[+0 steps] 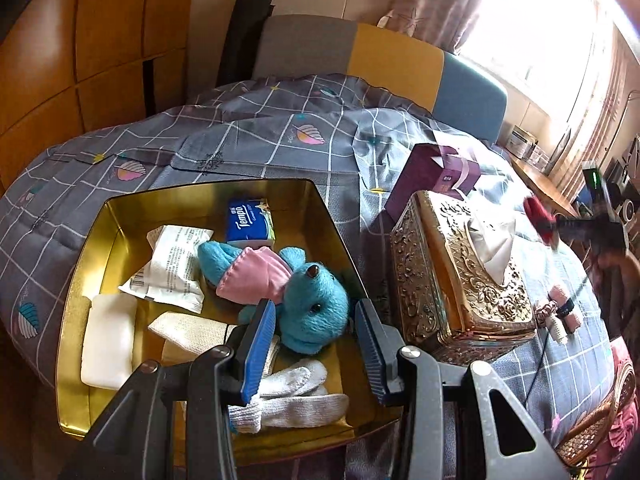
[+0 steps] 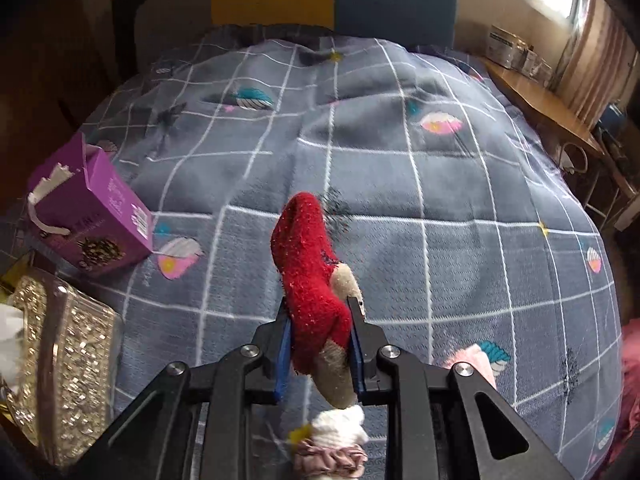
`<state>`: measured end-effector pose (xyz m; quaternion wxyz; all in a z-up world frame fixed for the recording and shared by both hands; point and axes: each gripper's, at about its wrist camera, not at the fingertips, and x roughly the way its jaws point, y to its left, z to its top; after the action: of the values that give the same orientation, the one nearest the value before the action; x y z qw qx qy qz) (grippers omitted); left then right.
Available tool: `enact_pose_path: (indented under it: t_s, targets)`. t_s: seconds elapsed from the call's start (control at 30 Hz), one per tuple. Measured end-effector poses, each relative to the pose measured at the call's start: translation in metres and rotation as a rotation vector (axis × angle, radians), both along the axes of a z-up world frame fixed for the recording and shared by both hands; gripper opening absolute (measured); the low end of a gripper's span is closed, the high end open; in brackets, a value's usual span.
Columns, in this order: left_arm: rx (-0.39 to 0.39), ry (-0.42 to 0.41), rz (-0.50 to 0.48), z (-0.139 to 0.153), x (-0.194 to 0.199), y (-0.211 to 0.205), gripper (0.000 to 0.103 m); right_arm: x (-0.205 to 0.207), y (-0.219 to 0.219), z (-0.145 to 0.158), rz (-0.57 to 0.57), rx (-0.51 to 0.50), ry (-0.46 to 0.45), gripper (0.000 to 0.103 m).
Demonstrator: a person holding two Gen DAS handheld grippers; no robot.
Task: Organize soft objects
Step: 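Carry the red sock into the gold tray and open the right tool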
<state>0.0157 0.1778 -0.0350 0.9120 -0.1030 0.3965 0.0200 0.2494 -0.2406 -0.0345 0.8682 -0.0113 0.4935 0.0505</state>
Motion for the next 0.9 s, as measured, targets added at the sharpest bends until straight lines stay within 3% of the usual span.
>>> enact_pose_path:
  t_s: [0.27,0.47,0.63,0.9]
  targets:
    - [0.012,-0.011,0.000,0.002,-0.004,0.002,0.042,0.018,0.094,0.061,0.147,0.060,-0.147,0.024]
    - [0.027,-0.020,0.021,0.004,-0.006,0.008,0.042,-0.012,0.177,0.090,0.413,0.155,-0.212,0.024]
    - [0.038,-0.018,0.043,0.003,-0.008,0.015,0.042,-0.061,0.230,0.080,0.607,0.163,-0.161,0.024]
    - [0.035,-0.020,0.073,0.000,-0.013,0.024,0.042,-0.128,0.273,0.051,0.750,0.222,-0.077,0.024]
